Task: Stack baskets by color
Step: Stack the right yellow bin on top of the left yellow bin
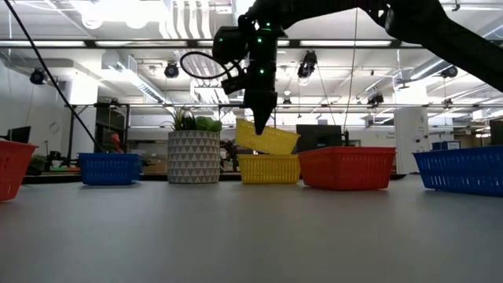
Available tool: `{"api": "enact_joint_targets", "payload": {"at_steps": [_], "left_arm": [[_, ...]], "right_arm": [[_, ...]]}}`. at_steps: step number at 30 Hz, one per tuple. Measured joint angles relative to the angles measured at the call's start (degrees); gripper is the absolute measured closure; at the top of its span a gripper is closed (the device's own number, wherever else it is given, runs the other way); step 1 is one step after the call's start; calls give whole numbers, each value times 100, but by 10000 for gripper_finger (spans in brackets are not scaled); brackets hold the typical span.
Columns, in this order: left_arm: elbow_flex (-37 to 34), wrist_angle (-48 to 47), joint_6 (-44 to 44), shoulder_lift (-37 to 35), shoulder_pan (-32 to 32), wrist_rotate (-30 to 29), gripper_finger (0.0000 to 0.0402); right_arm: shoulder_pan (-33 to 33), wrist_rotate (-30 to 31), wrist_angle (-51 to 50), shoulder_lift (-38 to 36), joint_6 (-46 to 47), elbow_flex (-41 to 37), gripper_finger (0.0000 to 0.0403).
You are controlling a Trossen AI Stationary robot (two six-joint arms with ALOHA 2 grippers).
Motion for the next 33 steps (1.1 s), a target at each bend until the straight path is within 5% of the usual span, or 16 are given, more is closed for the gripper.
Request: {"api": "enact_joint_targets", "payload": {"at_steps": [20,25,29,33], "left_arm": [[0,-109,2,0,0,-114,356],[0,-208,13,0,0,-145,356],[0,-208,13,0,0,-296,356],[0,-204,11,0,0,-321,356]], "right_arm": [[2,30,-86,-110,142,107,274],[-30,-124,367,-338,137,111,300],[-182,-963,1143,-350,119,106,344],[-304,-1174,1618,-269,239,75,387]]}}
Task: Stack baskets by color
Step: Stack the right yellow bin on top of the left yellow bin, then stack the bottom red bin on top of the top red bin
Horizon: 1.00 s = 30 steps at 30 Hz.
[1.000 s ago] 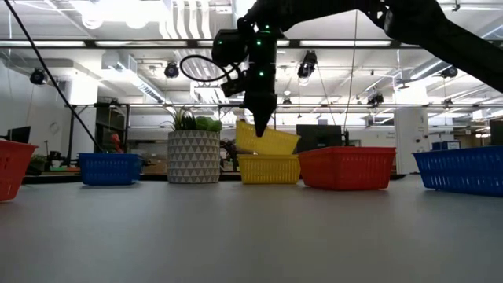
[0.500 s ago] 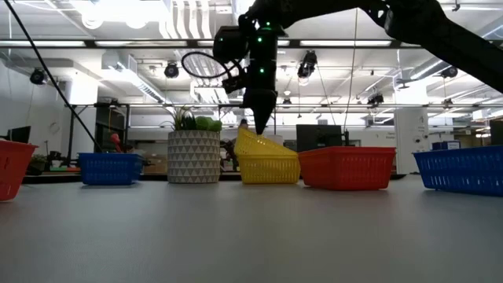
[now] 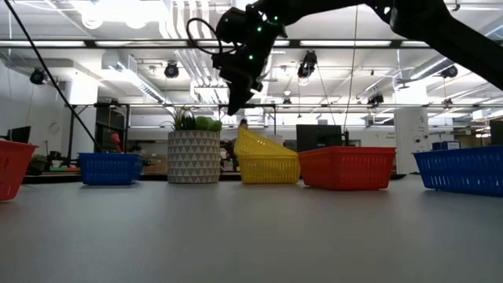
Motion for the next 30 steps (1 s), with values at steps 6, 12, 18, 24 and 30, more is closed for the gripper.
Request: {"api": "enact_joint_targets", "payload": {"at_steps": [6,12,18,24,30], "left_arm": [[0,-39,-4,0,0,0,356],[0,-36,-4,0,0,0,356],[0,-36,-7,0,-1,0,356],[0,-39,-18,0,-2,2,356],[0,-139,-339,37,-4,2,356]], "right_arm": [[-185,-3,368,309,60,-12,394],[-283,-3,331,671,60,-21,394],[-209,-1,488,616,80,-21,394],[66,-10,96,300,206,-21,394],[585,-12,-459,9,315,-146,394]]}}
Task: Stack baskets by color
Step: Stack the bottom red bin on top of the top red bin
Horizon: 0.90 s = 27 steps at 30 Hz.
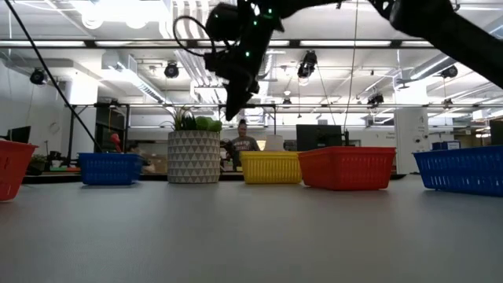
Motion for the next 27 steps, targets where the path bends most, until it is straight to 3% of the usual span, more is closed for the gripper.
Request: {"api": "enact_joint_targets", "payload": {"at_steps": [5,10,17,21,27], "left_arm": [[0,2,-436,157,-3,2,356],[0,2,-873,438,-2,5,356],[9,18,-1669,868,2,18,356],[37,19,-2164,1131,8,19,356],[23,65,-3354,1589,12,18,356]], "right_arm": [[541,-9,106,-436,75,-634,394],[1075,8,1071,-1073,239,-1988,394],[1717,-90,4121,-2197,-296,-4642,394],[1820,-667,6291,-2629,-804,-6120,394],[1809,-890,7839,-3320,-1163,-7555,394]]}}
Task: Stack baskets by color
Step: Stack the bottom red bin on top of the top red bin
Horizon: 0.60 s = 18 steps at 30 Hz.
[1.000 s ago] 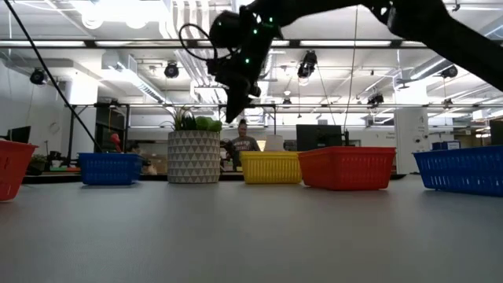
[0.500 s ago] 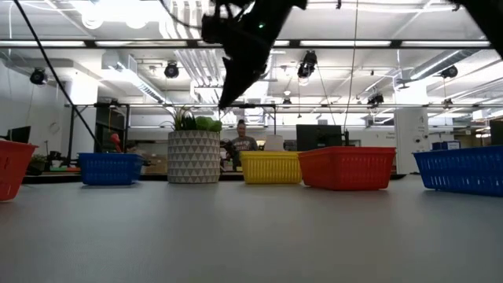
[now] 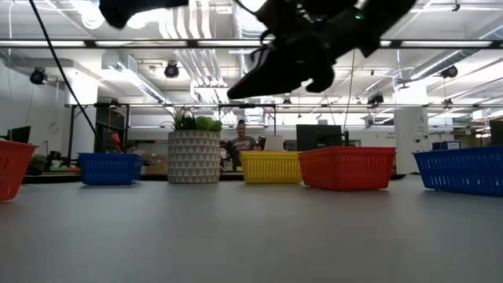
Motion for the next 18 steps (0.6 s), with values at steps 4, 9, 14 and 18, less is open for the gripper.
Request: {"api": "enact_joint_targets", "payload": {"at_steps": [4,9,14,18], "left_arm": [[8,-66,-1218,514,-9,77,356],[247,-54,-2079,973,-7,518,356],[442,-51,-2331,1098,-9,1318,356],[544,-255,-2488,1063,-3,1422,356]], "right_arm": [[-2,-1,624,-606,-132,-621,394],[-2,-4,1129,-1249,-372,-1347,394],[-2,-2,1708,-1747,-335,-1973,394],[-2,13,1822,-2028,-105,-2235,394]]}}
